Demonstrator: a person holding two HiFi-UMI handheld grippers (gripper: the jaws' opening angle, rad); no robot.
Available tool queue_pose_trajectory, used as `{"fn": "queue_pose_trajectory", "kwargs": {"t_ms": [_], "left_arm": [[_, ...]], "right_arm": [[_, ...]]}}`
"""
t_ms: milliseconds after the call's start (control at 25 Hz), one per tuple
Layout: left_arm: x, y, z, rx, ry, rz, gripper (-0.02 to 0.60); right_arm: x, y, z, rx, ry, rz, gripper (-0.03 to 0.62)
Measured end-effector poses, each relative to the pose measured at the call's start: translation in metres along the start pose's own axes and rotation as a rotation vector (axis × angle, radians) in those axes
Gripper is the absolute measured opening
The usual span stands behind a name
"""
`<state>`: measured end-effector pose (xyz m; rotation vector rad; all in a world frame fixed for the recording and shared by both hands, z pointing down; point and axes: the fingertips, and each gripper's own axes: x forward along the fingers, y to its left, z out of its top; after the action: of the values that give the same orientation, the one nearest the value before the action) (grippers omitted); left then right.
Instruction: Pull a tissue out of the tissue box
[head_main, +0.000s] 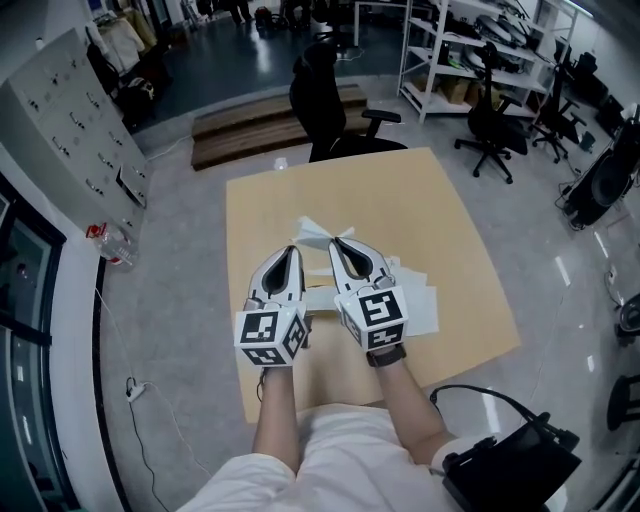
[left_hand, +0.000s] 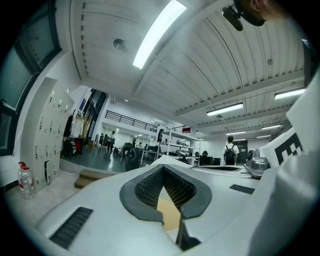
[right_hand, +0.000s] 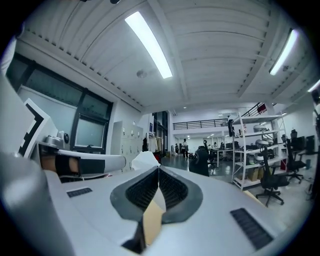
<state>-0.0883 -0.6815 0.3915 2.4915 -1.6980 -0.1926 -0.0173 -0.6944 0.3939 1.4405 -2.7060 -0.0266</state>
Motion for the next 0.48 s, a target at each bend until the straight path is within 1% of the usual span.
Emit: {"fn": "queue_pose_trajectory", "kwargs": {"t_ms": [160,360,480], "left_arm": [[-0.007,-0.007,0.009,0.024,-0.021,0.003,0.000],[-0.016,-0.012,0.020,0.008,-0.038,-0.009,0.000],[-0.021,-0.016,0.025,0.013,-0.047,-0.014,0.000]], "right_arm": [[-0.009,0.001,0.007,-0.002,-0.015,0.003,0.008],[-0.018,0.004,0.020,-0.007,-0.034,-0.012,0.009],[-0.023,0.005,0.023,-0.003,-0.046,-0.013,0.008]]}}
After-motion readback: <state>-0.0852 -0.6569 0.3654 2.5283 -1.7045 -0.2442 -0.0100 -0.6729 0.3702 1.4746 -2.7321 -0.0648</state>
